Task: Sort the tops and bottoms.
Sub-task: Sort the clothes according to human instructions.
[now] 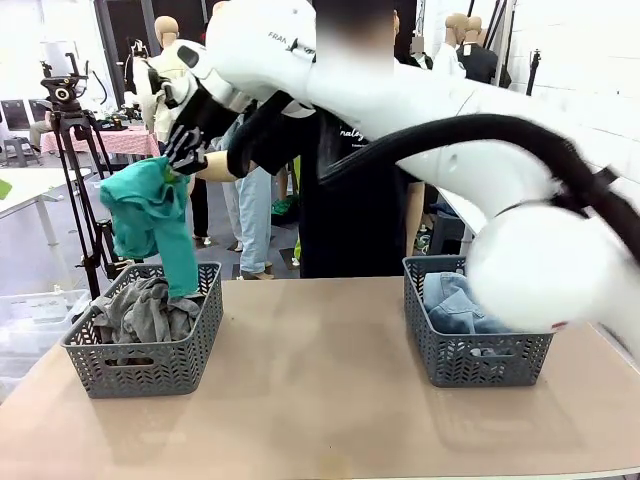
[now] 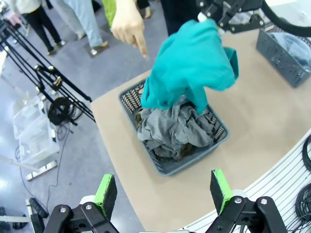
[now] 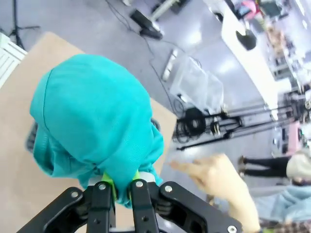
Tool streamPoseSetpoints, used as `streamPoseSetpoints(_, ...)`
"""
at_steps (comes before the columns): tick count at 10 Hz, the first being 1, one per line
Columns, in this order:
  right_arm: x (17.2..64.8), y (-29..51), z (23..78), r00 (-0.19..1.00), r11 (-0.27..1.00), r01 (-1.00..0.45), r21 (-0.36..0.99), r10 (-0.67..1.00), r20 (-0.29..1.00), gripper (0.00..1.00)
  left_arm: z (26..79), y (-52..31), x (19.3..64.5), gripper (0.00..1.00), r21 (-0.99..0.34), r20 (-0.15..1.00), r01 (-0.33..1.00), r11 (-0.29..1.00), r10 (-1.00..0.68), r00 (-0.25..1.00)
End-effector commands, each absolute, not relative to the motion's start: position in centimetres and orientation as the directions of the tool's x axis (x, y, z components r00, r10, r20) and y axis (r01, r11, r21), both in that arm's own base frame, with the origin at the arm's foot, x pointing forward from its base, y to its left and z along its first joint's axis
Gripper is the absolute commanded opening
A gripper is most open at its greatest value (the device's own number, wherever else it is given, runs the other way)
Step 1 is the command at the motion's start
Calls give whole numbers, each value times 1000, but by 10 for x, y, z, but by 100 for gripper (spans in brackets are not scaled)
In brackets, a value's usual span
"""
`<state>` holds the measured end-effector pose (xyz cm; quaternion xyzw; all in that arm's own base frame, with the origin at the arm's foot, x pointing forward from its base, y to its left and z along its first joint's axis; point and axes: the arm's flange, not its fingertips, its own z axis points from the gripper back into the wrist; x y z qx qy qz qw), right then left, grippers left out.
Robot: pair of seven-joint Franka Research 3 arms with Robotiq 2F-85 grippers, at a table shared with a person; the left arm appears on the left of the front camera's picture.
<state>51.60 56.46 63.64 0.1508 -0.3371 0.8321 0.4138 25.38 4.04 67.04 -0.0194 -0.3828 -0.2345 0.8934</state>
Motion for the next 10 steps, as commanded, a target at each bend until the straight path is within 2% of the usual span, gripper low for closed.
streamPoseSetpoints(1,579,614,650,-596,-489,-799,-351,559,576,0,672,42,253,100,143,697,431,891,-400,596)
streamPoseSetpoints(4,604,632,578,-525,-491,-828,-270,510,682,0,672,42,253,100,143,697,431,891,-400,596)
streamPoseSetpoints(8,625,659,520,-577,-465,-814,-349,579,575,0,672,42,253,100,143,697,431,891,-400,596)
streamPoseSetpoints(10,631,663,494,-578,-484,-815,-317,646,499,0,672,42,253,100,143,697,431,891,-400,596)
